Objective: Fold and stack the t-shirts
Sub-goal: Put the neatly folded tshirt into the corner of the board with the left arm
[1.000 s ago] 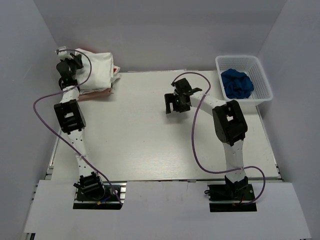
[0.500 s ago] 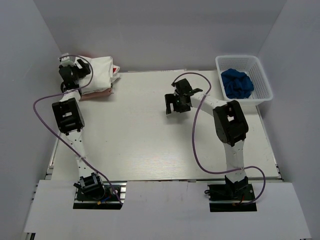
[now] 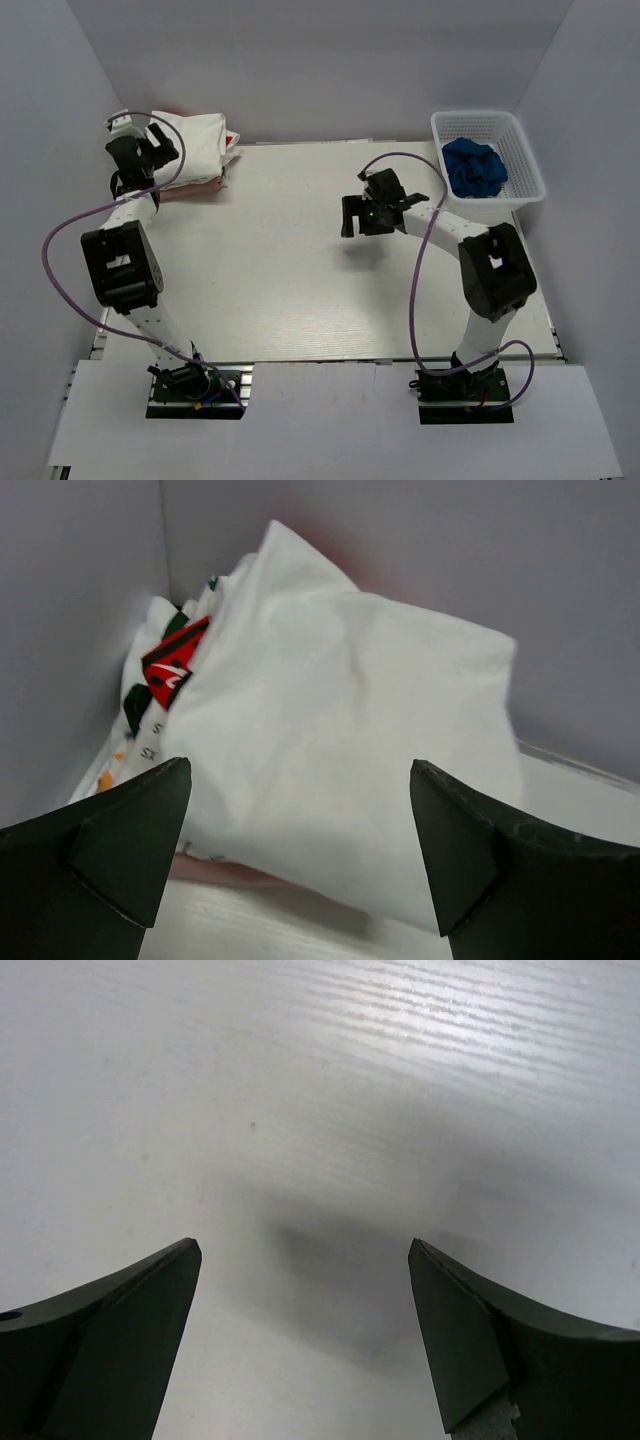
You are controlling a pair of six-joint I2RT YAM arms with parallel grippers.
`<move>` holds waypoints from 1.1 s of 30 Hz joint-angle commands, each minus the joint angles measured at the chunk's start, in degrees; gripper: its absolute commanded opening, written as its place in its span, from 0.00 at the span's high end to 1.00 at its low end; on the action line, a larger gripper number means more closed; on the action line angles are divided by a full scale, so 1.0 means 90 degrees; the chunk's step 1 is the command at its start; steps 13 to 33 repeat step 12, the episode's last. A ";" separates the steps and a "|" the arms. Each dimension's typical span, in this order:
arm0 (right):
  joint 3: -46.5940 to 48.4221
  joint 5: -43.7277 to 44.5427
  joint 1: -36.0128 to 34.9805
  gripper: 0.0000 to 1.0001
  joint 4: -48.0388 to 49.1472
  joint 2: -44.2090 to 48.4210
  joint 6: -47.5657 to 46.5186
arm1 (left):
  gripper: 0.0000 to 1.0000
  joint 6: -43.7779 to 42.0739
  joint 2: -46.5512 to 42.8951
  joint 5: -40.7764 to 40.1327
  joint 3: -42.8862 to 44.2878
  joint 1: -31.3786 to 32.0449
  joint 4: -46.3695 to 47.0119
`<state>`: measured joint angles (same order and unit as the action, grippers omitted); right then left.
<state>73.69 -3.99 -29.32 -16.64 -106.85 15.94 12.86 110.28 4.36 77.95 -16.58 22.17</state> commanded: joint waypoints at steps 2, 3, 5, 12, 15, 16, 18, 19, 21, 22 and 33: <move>-0.0822 0.0304 -0.0014 0.10 0.0823 0.1273 0.0357 | 0.00 0.0423 -0.1663 -0.0133 -0.0476 0.0415 -0.1747; -0.1115 0.0403 -0.0033 0.10 0.0930 0.1576 0.0512 | 0.00 0.0610 -0.1928 -0.0133 -0.0632 0.0484 -0.2080; -0.1593 0.0685 -0.0014 0.10 0.1125 0.2027 0.0620 | 0.00 0.0874 -0.2533 0.0227 -0.1442 0.0746 -0.2375; -0.2893 0.1059 -0.0013 0.10 0.1165 0.3491 0.0758 | 0.00 0.1734 -0.5405 0.0160 -0.3582 0.1129 -0.3126; -0.2893 0.1059 -0.0013 0.10 0.1165 0.3491 0.0758 | 0.00 0.1734 -0.5405 0.0160 -0.3582 0.1129 -0.3126; -0.2893 0.1059 -0.0013 0.10 0.1165 0.3491 0.0758 | 0.00 0.1734 -0.5405 0.0160 -0.3582 0.1129 -0.3126; -0.2893 0.1059 -0.0013 0.10 0.1165 0.3491 0.0758 | 0.00 0.1734 -0.5405 0.0160 -0.3582 0.1129 -0.3126; -0.2893 0.1059 -0.0013 0.10 0.1165 0.3491 0.0758 | 0.00 0.1734 -0.5405 0.0160 -0.3582 0.1129 -0.3126; -0.2893 0.1059 -0.0013 0.10 0.1165 0.3491 0.0758 | 0.00 0.1734 -0.5405 0.0160 -0.3582 0.1129 -0.3126; -0.2893 0.1059 -0.0013 0.10 0.1165 0.3491 0.0758 | 0.00 0.1734 -0.5405 0.0160 -0.3582 0.1129 -0.3126; -0.2893 0.1059 -0.0013 0.10 0.1165 0.3491 0.0758 | 0.00 0.1734 -0.5405 0.0160 -0.3582 0.1129 -0.3126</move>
